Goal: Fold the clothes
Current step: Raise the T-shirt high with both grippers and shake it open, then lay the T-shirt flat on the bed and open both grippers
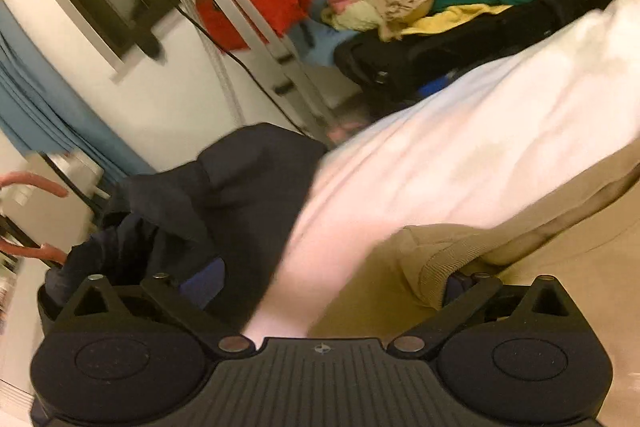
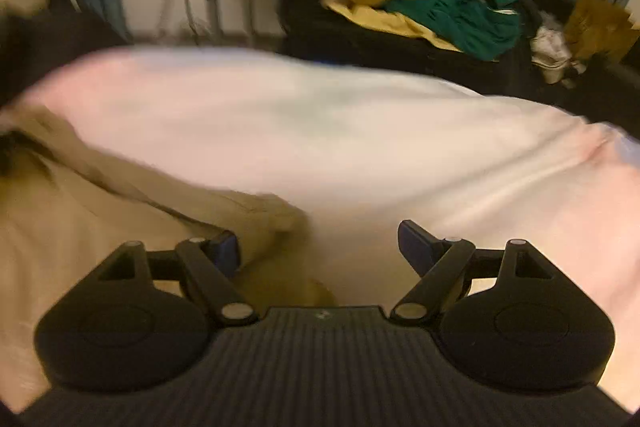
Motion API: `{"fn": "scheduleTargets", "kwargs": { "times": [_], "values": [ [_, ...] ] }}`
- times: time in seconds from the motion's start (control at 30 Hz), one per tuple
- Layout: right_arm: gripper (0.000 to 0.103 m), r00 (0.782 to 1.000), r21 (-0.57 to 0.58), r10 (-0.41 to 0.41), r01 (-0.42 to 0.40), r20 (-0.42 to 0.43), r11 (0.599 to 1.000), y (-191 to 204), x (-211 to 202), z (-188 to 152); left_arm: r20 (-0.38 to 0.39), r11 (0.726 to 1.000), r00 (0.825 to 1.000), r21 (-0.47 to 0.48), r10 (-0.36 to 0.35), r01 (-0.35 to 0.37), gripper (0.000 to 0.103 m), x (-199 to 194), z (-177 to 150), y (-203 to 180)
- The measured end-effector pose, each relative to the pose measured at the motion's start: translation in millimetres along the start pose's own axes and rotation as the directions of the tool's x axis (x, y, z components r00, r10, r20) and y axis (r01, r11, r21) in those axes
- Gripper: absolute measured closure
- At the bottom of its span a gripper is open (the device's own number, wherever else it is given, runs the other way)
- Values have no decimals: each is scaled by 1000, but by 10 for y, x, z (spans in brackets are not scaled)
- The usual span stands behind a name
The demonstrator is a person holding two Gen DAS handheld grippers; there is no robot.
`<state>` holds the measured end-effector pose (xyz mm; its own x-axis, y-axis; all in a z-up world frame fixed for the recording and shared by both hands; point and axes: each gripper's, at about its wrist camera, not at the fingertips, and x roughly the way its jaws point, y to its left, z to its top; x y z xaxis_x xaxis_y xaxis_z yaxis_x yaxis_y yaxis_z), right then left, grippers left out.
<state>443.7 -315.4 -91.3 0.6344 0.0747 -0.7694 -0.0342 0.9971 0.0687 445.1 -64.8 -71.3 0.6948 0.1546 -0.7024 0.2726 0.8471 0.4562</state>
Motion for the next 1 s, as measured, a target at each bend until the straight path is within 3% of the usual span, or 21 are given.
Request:
{"fn": "scheduleTargets", "kwargs": {
  "times": [0.03,0.13,0.27,0.4,0.67,0.73,0.9,1.0],
  "values": [
    [21,998,46,55,-56,21,997,-25,-80,11,0,997,997,-24,-73,73,0,-59,24,62],
    [21,979,194,172,-191,112,962,-75,-339,-99,85,974,980,-125,-178,188,0,-344,29,282],
    [21,963,229,86,-147,256,962,47,-792,-462,225,960,963,-203,-148,195,0,-838,-218,295],
    [21,937,228,9,-94,349,969,154,-1216,-979,336,920,933,-309,-130,240,0,-1432,-718,241],
    [21,912,248,-36,-73,408,966,319,-2143,-2046,367,939,930,-308,-32,153,0,-2558,-1954,186],
    [21,911,282,-23,-103,411,954,299,-2312,-2217,382,935,924,-320,-17,150,0,-2812,-2249,199],
    [21,907,204,-18,-76,421,976,489,-2655,-2464,442,913,897,-361,-10,189,0,-3335,-2886,168],
    [21,890,210,-8,-99,456,973,536,-2741,-2643,450,909,893,-369,-9,195,0,-3506,-3130,97]
  ]
}}
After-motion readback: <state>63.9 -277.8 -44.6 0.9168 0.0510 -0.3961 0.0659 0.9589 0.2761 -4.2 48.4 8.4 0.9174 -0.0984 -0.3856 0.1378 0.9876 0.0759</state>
